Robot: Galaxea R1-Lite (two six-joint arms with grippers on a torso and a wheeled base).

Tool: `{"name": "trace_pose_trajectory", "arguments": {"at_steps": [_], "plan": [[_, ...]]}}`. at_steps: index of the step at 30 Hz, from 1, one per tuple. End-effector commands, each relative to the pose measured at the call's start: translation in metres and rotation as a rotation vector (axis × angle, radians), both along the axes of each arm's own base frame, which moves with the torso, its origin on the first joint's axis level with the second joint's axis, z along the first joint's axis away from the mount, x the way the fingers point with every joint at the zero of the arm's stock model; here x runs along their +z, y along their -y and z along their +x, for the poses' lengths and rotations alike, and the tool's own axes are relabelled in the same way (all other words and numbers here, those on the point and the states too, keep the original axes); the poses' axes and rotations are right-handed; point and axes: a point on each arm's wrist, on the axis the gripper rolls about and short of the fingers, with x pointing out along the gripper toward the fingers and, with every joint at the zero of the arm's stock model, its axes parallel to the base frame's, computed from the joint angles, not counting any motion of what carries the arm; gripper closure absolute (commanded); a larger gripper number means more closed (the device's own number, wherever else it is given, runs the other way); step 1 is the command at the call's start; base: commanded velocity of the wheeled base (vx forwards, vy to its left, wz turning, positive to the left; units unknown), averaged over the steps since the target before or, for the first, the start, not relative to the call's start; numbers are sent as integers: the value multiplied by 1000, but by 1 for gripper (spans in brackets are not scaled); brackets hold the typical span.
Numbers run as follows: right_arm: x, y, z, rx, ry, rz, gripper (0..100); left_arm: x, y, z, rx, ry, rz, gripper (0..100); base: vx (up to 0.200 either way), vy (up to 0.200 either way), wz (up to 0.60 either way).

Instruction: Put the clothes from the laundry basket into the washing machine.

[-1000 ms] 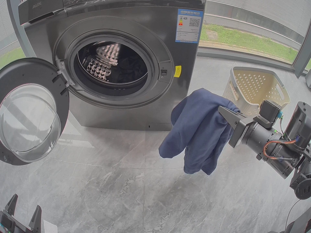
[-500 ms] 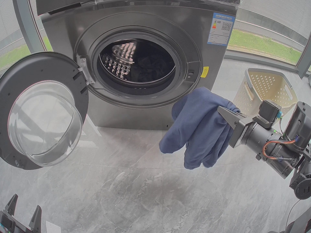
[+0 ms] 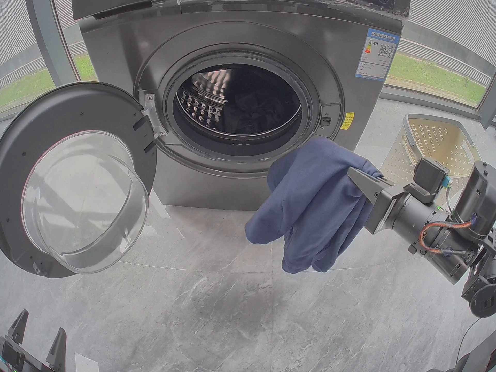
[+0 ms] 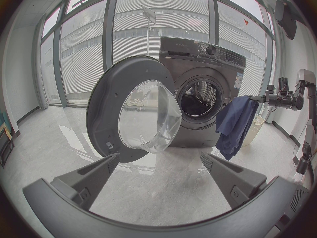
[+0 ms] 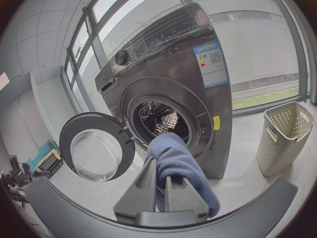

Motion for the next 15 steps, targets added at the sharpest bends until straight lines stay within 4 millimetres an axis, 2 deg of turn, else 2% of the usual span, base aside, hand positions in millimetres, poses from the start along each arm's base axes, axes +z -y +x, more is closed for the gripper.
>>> {"name": "trace_pose_trajectory", "arguments": {"at_steps": [1,5,15], "plan": [[-1,0,0,1,-5,-2,100,-5,0,0,1,0,-1,0,0,200,0],[-1,-1,0,3,-9,4,100,-5,0,0,1,0,-1,0,0,200,0],[-1,-1,0,3,-11,9,100,-5,0,0,1,0,-1,0,0,0,0]]}}
